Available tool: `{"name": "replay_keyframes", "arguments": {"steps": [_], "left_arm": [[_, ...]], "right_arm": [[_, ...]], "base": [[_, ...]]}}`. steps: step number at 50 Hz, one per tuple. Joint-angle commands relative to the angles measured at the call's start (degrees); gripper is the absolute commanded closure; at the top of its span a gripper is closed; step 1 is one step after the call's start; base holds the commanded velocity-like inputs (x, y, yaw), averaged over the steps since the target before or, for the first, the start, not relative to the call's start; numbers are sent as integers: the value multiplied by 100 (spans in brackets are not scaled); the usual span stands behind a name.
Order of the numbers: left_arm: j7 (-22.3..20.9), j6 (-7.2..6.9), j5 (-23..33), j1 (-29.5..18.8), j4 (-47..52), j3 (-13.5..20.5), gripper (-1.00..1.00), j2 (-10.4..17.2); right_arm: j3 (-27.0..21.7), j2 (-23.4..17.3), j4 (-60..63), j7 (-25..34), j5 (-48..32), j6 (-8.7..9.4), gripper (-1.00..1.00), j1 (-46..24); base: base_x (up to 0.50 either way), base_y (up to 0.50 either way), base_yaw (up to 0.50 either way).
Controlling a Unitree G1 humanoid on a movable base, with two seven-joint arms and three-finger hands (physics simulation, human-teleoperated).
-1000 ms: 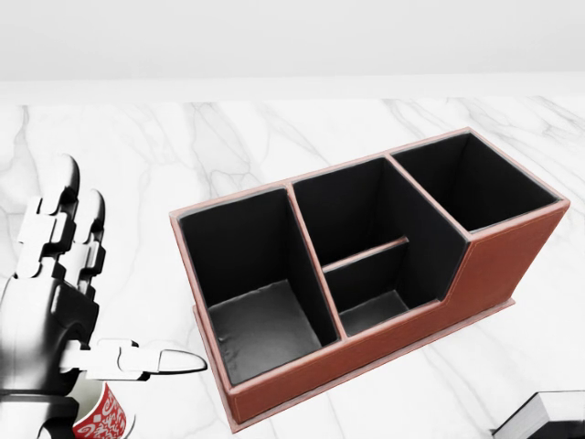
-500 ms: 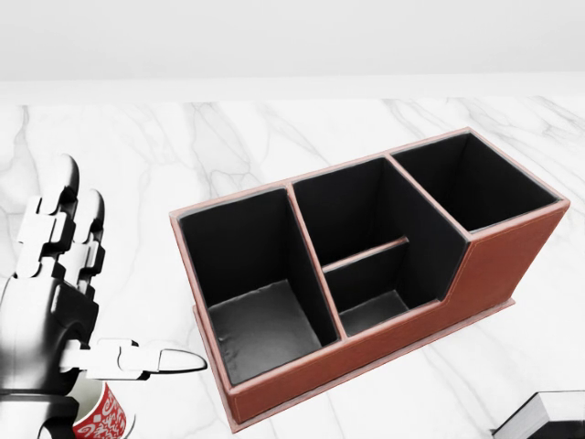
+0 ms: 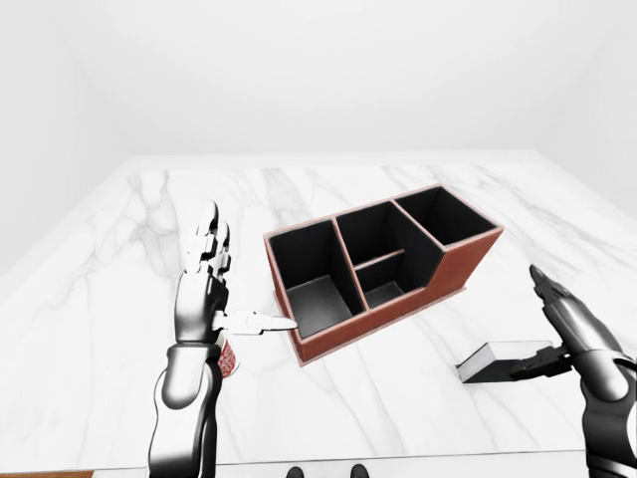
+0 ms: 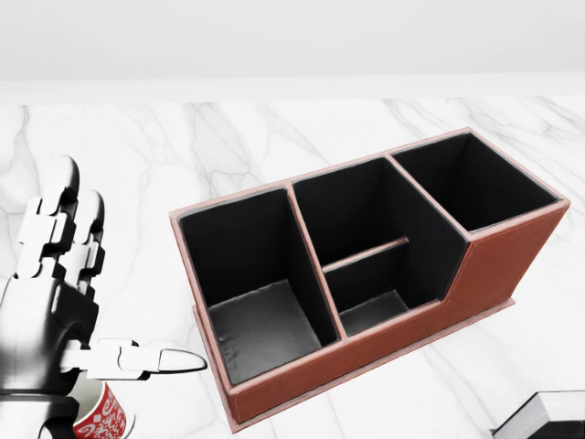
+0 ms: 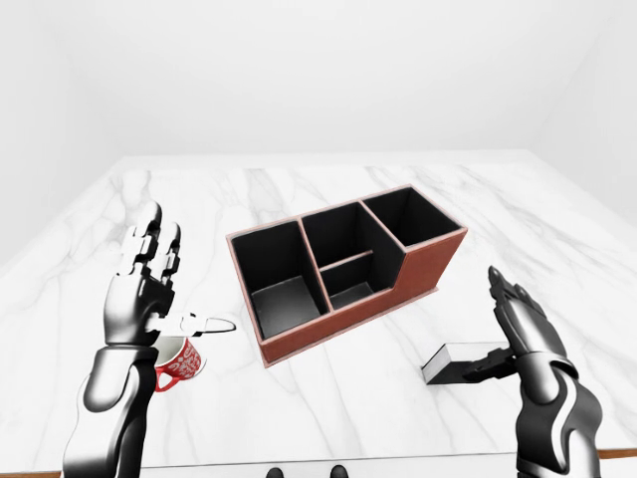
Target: Pick up the book and place it in the back compartment of the caddy.
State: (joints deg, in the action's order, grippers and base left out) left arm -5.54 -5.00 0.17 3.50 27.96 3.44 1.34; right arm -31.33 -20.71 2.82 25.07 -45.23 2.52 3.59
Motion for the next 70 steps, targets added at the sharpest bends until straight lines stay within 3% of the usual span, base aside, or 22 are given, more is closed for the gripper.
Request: {"name": "replay_keyframes", "arguments": {"steps": [1,70], "left_arm": [[8,0,7,4,0,-4,-100,-4],[28,0,2,-48,-146,30,-100,10]], "right_arm": [[40,-30,-140,-59,-34,-29,-100,-2],[272,-264,-1138,-459,-110,-283,-100,-93]], "base": [[0,0,0],[0,0,0]]}}
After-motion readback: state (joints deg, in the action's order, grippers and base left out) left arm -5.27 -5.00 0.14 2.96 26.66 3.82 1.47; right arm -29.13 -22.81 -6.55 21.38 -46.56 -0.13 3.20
